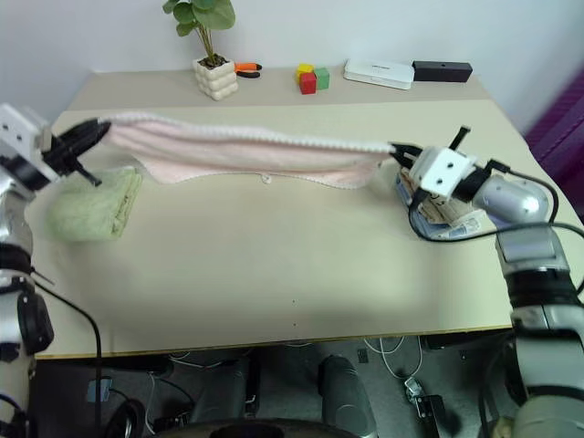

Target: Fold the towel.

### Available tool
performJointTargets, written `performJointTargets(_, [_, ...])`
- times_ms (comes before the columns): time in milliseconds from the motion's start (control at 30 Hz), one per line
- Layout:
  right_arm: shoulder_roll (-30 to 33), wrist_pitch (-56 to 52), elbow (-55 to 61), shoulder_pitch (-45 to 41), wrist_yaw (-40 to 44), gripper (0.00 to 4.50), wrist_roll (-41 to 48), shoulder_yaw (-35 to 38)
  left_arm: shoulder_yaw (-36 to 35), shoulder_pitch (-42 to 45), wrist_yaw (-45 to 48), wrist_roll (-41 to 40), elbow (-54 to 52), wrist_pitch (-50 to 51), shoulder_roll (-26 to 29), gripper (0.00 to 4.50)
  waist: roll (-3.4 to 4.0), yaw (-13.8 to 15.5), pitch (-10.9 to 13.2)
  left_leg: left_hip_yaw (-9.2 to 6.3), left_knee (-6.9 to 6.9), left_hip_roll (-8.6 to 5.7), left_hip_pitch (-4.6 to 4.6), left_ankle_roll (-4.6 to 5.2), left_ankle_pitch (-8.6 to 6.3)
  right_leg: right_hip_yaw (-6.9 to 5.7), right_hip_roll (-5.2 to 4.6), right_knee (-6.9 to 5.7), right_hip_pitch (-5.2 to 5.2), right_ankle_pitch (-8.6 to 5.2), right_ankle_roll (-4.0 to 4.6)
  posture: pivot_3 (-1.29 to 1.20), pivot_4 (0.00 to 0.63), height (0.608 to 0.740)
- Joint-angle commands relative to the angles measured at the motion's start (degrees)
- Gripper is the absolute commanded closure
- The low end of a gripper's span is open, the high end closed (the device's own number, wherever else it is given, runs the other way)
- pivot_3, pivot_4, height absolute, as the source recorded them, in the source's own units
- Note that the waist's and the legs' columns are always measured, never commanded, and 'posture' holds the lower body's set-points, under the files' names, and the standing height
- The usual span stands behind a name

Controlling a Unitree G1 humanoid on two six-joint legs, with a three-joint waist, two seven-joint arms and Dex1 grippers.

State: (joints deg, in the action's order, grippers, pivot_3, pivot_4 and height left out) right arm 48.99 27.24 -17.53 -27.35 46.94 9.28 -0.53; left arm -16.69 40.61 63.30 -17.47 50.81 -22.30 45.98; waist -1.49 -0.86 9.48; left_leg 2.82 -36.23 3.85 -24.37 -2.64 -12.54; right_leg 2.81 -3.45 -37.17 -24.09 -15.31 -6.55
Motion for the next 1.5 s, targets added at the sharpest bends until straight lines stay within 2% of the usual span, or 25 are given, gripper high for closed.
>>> performJointTargets(33, [3.49,-6.56,9.75,4.41,6.31,4.44,7.9,3.75,-2.17,-5.51,5.47,-6.05,-9.87,7.26,1.28,4.5,0.0,0.06,0.0,0.0,-0.04,0.0,0.02,0.0,0.0,0.01,0.0,-0.06,0.0,0.0,0.0,0.0,0.15,0.74])
performJointTargets(200, [7.67,-13.58,17.17,12.29,13.62,4.44,11.86,4.98,-2.36,-19.16,8.39,-9.76,-25.21,13.74,1.13,4.5,0.0,0.18,-0.01,0.0,-0.03,0.01,0.07,0.01,-0.01,0.02,-0.02,-0.03,0.06,-0.01,0.02,0.0,0.15,0.74])
performJointTargets(367, [9.74,-17.16,18.91,16.65,19.47,4.44,13.26,6.13,-3.74,-27.99,11.75,-13.88,-34.77,21.21,2.75,4.5,0.0,0.3,-0.01,-0.01,-0.08,0.01,0.1,0.01,-0.01,0.02,-0.02,-0.05,0.08,-0.01,0.03,0.0,0.15,0.74])
performJointTargets(633, [14.75,-27.17,24.77,24.32,28.08,4.44,18.21,9.73,-7.43,-39.62,16.31,-16.7,-40.91,27.66,6.43,4.5,0.01,0.22,-0.02,-0.01,-0.03,0.01,0.14,0.02,-0.02,0.02,-0.03,-0.03,0.07,-0.12,0.22,0.0,0.15,0.74])
performJointTargets(900, [15.55,-28.18,24.15,27.34,31.52,4.44,16.6,11.63,-11.08,-46.27,18.26,-19.42,-44.2,34.91,8.92,4.5,0.0,0.2,-0.02,-0.01,-0.01,0.0,0.14,0.02,-0.02,0.01,-0.07,0.01,0.07,-0.23,0.41,0.0,0.15,0.74])
performJointTargets(1133, [16.89,-35.09,29.0,33.38,35.74,4.44,21.35,17.51,-15.99,-55.0,21.21,-23.73,-50.74,42.78,9.62,4.5,0.0,0.21,-0.02,-0.03,0.03,0.01,0.15,0.02,-0.02,0.0,-0.06,0.0,0.04,-0.25,0.4,0.0,0.15,0.74])
performJointTargets(1233, [16.57,-34.0,27.7,33.9,35.7,4.44,19.2,17.84,-16.98,-55.37,20.8,-23.53,-49.91,43.11,9.02,4.5,0.0,0.21,-0.02,-0.03,-0.01,0.01,0.16,0.02,-0.03,0.0,-0.07,0.03,0.05,-0.32,0.53,0.0,0.15,0.74])
performJointTargets(1367, [13.88,-29.6,23.13,27.28,32.22,4.44,14.15,13.97,-14.88,-44.61,13.4,-18.25,-43.04,35.1,5.57,4.5,0.0,0.48,-0.03,-0.03,-0.05,0.0,0.27,0.02,-0.03,-0.01,-0.08,0.06,0.16,-0.34,0.57,0.0,0.15,0.74])
performJointTargets(1500, [10.65,-25.67,17.07,18.64,29.71,4.44,9.93,9.86,-11.32,-37.34,11.39,-15.13,-39.51,31.62,4.18,4.5,-0.02,0.18,-0.04,-0.01,-0.04,-0.02,0.26,0.02,-0.03,0.0,-0.08,0.07,0.21,-0.32,0.55,0.0,0.15,0.74])
